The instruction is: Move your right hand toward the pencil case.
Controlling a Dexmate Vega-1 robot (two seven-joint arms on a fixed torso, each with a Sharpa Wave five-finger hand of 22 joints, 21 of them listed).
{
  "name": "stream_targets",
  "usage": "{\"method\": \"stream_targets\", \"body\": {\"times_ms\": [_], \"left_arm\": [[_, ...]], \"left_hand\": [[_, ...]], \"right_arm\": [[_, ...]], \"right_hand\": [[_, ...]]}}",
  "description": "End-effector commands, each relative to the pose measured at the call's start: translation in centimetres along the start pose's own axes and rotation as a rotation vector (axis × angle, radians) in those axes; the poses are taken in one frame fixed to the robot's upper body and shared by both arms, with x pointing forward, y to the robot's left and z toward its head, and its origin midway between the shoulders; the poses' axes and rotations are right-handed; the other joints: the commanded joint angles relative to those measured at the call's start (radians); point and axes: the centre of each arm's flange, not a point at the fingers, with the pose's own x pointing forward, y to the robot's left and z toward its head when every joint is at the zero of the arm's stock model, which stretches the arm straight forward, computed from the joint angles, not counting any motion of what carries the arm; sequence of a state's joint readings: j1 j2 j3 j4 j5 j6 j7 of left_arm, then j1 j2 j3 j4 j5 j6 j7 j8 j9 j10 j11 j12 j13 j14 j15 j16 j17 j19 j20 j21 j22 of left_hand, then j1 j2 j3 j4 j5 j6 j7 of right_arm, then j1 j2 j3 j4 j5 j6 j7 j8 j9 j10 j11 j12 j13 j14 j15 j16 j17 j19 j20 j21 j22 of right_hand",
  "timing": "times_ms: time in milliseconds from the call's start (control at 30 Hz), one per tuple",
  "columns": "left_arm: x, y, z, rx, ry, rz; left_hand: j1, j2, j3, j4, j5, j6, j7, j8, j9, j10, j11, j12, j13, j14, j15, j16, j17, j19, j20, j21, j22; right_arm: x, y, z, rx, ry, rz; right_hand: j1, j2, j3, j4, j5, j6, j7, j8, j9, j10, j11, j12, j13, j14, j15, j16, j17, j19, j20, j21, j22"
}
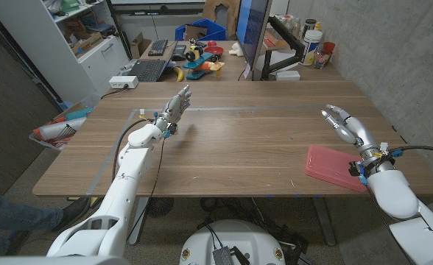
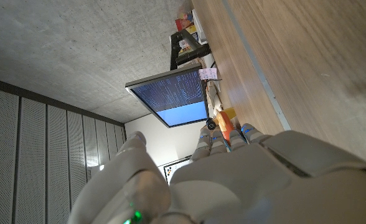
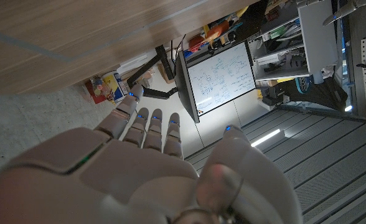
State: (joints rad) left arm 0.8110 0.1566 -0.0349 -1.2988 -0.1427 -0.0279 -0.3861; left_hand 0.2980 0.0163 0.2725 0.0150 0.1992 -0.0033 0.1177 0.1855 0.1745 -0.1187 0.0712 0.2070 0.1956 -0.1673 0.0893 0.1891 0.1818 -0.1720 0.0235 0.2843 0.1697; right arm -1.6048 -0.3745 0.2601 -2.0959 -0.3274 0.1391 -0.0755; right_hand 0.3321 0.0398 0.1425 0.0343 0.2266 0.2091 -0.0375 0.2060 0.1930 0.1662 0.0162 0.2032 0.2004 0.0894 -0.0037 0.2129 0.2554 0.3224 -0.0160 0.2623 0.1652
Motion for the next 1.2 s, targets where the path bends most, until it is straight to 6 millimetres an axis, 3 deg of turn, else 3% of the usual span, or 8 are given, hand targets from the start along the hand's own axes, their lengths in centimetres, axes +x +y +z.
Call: {"method": "stream_targets", "body": {"times_ms": [33,1200], "left_arm": [[0.13,-0.31,-0.18,-0.003,0.003,-0.008],[0.10,-0.37,-0.18,-0.003,-0.001,-0.012]], "left_hand": [[0.003,0.008,-0.002,-0.006,-0.001,0.003,-0.001,0.003,0.005,-0.010,-0.002,0.004,0.002,-0.010,0.003,-0.001,0.000,-0.037,0.010,-0.005,0.006],[0.000,0.011,-0.005,-0.010,-0.002,0.003,-0.002,0.002,0.005,-0.008,0.000,0.005,0.002,-0.013,0.000,-0.001,0.000,-0.037,0.012,-0.020,0.006]], "right_arm": [[-1.00,0.21,0.03,-0.041,0.019,-0.001],[-1.72,1.09,0.66,-0.231,0.039,0.029]], "right_hand": [[0.005,-0.001,0.002,-0.003,0.003,0.012,-0.002,-0.001,0.001,0.003,-0.004,0.001,0.000,0.000,-0.003,-0.002,-0.001,0.008,0.001,-0.002,0.005],[0.003,-0.002,-0.001,-0.007,0.005,0.025,-0.009,0.001,0.001,0.010,-0.011,0.002,0.000,0.003,-0.009,0.000,-0.005,0.011,0.001,-0.016,0.006]]}}
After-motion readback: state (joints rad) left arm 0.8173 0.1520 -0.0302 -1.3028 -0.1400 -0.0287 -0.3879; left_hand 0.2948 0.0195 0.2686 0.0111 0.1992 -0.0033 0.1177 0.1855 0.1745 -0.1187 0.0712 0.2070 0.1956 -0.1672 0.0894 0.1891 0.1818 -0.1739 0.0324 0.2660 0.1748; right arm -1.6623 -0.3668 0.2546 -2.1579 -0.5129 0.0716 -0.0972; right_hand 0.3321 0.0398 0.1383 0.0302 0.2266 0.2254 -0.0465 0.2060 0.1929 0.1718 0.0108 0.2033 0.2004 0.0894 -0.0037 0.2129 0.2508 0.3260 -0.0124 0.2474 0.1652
